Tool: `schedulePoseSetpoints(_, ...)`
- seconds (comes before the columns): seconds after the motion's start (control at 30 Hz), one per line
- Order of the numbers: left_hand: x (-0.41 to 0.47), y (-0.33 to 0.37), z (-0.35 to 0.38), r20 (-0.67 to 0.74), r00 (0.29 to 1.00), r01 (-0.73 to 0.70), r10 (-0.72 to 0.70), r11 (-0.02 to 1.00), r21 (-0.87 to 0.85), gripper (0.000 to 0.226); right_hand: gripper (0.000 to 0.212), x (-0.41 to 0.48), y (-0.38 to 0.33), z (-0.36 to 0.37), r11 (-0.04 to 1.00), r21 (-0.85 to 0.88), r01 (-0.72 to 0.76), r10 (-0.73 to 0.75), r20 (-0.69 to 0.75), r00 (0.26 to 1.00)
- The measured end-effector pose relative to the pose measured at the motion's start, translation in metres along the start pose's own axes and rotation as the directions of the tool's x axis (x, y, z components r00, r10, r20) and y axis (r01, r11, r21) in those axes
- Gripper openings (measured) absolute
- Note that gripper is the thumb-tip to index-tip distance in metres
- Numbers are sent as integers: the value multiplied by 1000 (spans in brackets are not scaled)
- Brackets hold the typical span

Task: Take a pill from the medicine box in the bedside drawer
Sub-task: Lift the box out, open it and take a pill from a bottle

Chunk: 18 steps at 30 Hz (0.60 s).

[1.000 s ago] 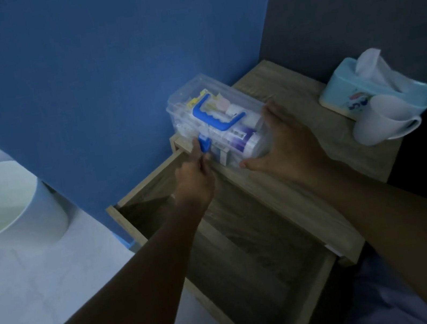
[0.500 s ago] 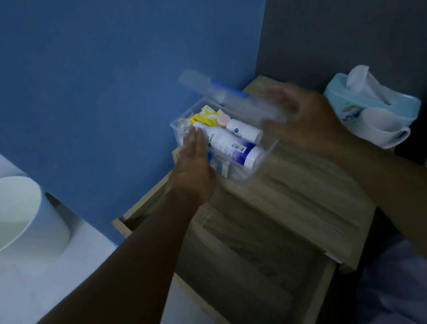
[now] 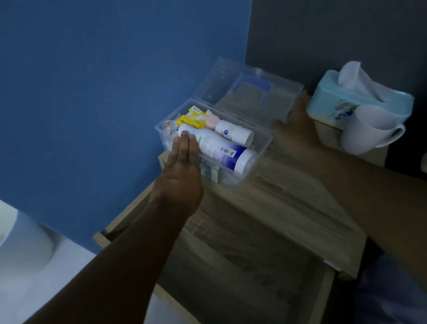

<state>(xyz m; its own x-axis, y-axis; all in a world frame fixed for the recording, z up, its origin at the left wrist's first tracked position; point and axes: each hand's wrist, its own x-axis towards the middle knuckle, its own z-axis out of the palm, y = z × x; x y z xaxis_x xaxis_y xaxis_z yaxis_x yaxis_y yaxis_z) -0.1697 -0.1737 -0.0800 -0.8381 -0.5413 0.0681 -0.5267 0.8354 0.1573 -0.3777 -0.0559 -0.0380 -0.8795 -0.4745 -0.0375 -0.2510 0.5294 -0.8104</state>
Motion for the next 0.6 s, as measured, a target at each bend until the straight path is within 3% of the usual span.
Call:
schedulePoseSetpoints(0.1,0,-1,-1,5,1000,0,0,1000,-18,80,73,0,7,10,992,50,-119,119,12,993)
schedulePoseSetpoints(0.17,0,0,-2,15,1000,-2,2,1000,1,80,67,1,4,11,989,107,-106,107,-9,994)
schedulePoseSetpoints(0.3,2,1,-4,34,999,2,-3,999,36,79,62,-1,-16,15,992,-15,124,-125,-117,985)
schedulePoseSetpoints(0.37,2,1,-4,41,999,3,-4,1000,28,80,56,-2,-27,23,980,-106,166,-181,-148,972)
schedulePoseSetpoints(0.53,5,-1,-2,41,999,0,-2,998,60,78,58,10,-36,32,998,-55,4,-14,-176,984)
schedulePoseSetpoints(0.6,5,0,-1,16,1000,-15,14,996,92,76,57,11,-37,33,989,-143,38,-70,-226,972)
